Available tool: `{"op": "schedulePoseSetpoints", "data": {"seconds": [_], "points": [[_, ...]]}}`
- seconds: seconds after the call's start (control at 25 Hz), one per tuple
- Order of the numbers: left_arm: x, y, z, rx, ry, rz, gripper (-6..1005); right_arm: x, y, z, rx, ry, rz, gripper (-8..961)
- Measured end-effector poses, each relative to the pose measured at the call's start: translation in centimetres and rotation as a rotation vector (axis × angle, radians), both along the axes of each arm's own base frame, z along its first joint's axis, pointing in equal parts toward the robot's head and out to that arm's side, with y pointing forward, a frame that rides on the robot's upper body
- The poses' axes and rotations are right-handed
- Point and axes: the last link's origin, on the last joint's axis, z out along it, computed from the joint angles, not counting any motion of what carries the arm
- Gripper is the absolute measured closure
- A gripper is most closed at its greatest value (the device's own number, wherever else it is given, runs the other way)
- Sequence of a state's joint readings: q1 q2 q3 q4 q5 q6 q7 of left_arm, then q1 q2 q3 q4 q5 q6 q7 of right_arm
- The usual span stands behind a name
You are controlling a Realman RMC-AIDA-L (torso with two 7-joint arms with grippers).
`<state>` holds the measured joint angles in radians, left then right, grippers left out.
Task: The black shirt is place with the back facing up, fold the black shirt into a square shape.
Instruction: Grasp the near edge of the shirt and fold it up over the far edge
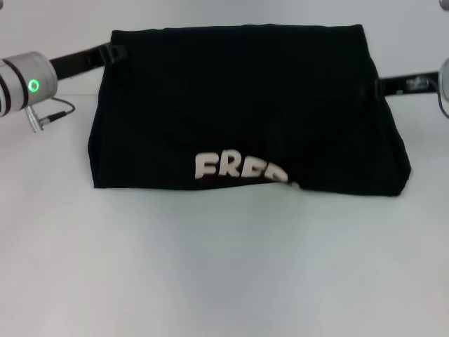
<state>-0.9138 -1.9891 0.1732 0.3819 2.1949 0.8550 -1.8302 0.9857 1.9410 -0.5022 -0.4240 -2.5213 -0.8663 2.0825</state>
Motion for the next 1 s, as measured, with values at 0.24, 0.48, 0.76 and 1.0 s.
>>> {"op": "schedulePoseSetpoints", "data": {"seconds": [0.24, 0.48, 0.76, 1.0], "points": [[0.3, 1.3, 0.9, 0.127, 0.039, 0.000, 962, -1.6, 1.8, 0.7, 0.096, -0.023, 0.013, 932], [0.9, 1.6, -0.3, 0.159, 0.093, -0.024, 932, -1.8, 2.3, 0.0, 0.130, -0.040, 0.004, 932], [0.8, 0.8, -3.3, 0.133, 0.172, -0.021, 898, -0.8, 1.5, -2.2, 0.119, -0.047, -0.036, 933], [0.5, 0.3, -4.6, 0.103, 0.184, -0.011, 869, -0.2, 0.9, -3.2, 0.109, -0.024, -0.068, 933]]}}
